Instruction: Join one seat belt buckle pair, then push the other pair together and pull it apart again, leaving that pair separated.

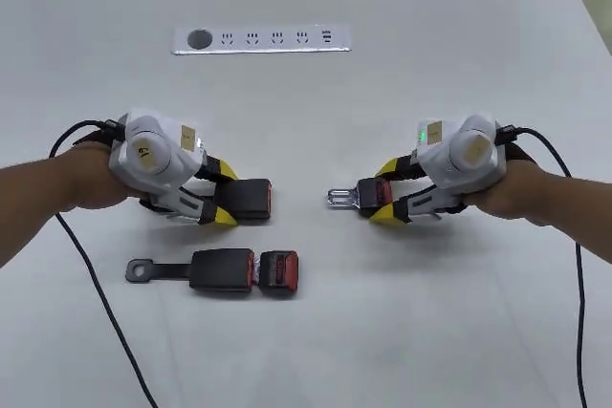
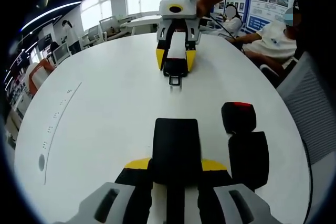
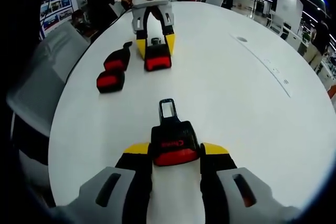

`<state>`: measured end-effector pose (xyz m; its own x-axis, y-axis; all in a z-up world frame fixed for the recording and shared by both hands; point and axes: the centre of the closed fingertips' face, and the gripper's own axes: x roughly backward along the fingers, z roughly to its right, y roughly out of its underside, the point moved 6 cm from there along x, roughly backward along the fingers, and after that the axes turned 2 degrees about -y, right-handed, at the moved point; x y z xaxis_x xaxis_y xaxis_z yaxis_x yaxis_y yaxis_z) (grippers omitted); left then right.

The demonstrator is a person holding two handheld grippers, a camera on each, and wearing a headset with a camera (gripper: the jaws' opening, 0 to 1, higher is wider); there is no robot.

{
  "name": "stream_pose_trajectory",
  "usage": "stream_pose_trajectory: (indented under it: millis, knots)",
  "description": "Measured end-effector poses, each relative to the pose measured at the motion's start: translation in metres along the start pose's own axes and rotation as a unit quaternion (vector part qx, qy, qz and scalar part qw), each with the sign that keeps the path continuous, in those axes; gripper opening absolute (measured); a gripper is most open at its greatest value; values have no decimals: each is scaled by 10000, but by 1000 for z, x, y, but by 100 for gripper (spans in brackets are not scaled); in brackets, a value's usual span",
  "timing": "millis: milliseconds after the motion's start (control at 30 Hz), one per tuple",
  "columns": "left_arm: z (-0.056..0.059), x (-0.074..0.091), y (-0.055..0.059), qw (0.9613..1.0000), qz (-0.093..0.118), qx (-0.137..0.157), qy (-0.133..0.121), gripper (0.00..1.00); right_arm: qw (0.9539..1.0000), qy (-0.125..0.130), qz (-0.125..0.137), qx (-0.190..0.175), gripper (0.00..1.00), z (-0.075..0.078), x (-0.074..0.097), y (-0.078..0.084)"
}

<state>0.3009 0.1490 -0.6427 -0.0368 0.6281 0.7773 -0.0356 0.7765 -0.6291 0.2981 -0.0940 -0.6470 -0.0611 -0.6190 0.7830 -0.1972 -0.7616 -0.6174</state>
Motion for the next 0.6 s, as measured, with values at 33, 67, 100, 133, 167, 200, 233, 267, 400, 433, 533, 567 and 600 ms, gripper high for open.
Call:
stream_pose_trajectory:
  millis: [33,67,100,133,167,200,233,267,400,433,533,567,600]
  knots:
    - [0,0,0,10000,-5,4,0,34,10000,-10,-21,13,33,-1,0,-1]
    - [0,0,1,10000,-11,5,-1,34,10000,-13,-37,18,33,0,0,-2]
    - [-1,1,1,10000,-18,7,0,34,10000,-17,-41,28,33,0,-1,-3]
    - [-1,1,1,10000,-23,9,-2,34,10000,-21,-46,43,33,0,-1,-4]
    - [-1,1,1,10000,-27,9,-1,34,10000,-18,-49,30,33,0,-2,-4]
    - [-1,1,0,10000,-34,12,-2,34,10000,-18,-56,27,33,-1,-3,-6]
    - [-1,1,1,10000,-38,12,-1,34,10000,-18,-65,20,33,-2,-3,-7]
    - [-1,1,1,10000,-43,16,-3,34,10000,-25,-66,10,33,-1,-4,-7]
    - [-2,2,1,10000,-51,32,-7,34,10000,-37,-75,17,33,-4,-5,-12]
    - [-2,2,1,10000,-54,39,-11,34,10000,-44,-81,26,33,-5,-6,-14]
    - [-2,2,1,10000,-63,63,-19,34,9999,-53,-104,30,33,-2,-6,-15]
    - [-2,2,1,10000,-64,65,-20,34,9999,-50,-102,36,33,-2,-6,-16]
    - [-2,1,1,10000,-67,68,-22,34,9999,-48,-95,33,33,-2,-7,-17]
